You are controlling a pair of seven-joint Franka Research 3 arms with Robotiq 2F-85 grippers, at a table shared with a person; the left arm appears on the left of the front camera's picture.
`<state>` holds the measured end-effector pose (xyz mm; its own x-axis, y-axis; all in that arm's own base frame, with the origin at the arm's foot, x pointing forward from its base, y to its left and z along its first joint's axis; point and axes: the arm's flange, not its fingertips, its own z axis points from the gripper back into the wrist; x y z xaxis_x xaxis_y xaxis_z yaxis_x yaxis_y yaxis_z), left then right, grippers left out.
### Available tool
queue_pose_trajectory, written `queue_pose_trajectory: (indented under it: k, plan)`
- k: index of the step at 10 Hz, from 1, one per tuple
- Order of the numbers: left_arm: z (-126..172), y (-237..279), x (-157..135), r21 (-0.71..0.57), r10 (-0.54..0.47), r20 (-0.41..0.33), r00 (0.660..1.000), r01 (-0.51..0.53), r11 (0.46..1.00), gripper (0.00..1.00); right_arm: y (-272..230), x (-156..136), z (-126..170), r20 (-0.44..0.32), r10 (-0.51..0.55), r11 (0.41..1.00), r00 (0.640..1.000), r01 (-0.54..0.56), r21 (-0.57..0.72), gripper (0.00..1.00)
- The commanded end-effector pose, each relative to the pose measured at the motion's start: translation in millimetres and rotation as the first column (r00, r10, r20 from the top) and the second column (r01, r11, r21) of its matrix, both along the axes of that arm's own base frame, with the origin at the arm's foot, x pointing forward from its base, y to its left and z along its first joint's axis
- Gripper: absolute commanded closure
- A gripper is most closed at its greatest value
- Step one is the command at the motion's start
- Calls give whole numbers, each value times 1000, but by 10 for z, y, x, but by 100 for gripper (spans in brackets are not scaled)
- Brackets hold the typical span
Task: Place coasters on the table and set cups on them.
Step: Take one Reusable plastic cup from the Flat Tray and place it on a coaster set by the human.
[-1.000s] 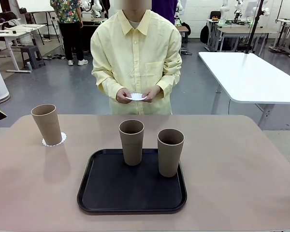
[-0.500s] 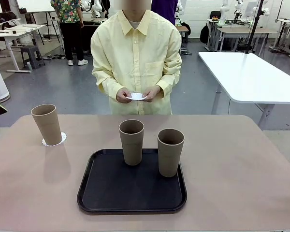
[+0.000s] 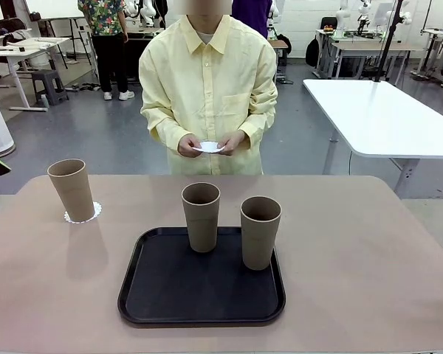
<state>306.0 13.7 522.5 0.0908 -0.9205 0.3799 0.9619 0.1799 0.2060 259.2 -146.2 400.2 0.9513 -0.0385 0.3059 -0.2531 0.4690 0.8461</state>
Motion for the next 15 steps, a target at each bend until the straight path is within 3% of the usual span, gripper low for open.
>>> queue_pose_trajectory:
  k: [1,5,6,7,8,9,10,11,12,13,14,15]
  plan:
    - [-1,-24,-13,11,24,-8,1000,-23,1000,0,-16,2,-5,6,3,1000,1000,-3,7,0]
    - [-1,-11,1,1,0,-2,1000,0,1000,0,-16,2,-5,6,3,1000,1000,-3,7,0]
    - [163,18,-21,-14,382,4,924,-382,924,0,-16,2,-5,6,3,1000,1000,-3,7,0]
    - [86,-66,-241,-38,555,-126,822,-563,825,0,-16,2,-5,6,3,1000,1000,-3,7,0]
    - [174,-102,-300,4,704,-219,675,-721,693,0,-16,2,-5,6,3,1000,1000,-3,7,0]
    - [141,-132,-362,58,734,-324,597,-762,645,0,-16,2,-5,6,3,1000,1000,-3,7,0]
    - [89,-132,-368,89,744,-365,560,-774,626,0,-16,2,-5,6,3,1000,1000,-3,7,0]
    - [47,-154,-363,99,728,-341,594,-748,656,0,-16,2,-5,6,3,1000,1000,-3,7,0]
    - [121,-13,-267,59,662,-232,713,-669,741,0,-16,2,-5,6,3,1000,1000,-3,7,0]
    - [67,-59,-325,103,720,-293,629,-728,678,0,-16,2,-5,6,3,1000,1000,-3,7,0]
    - [33,147,-264,-170,573,-487,659,-715,678,0,-16,2,-5,6,3,1000,1000,-3,7,0]
    - [-121,352,-202,-398,356,-621,699,-672,625,0,-16,2,-5,6,3,1000,1000,-3,7,0]
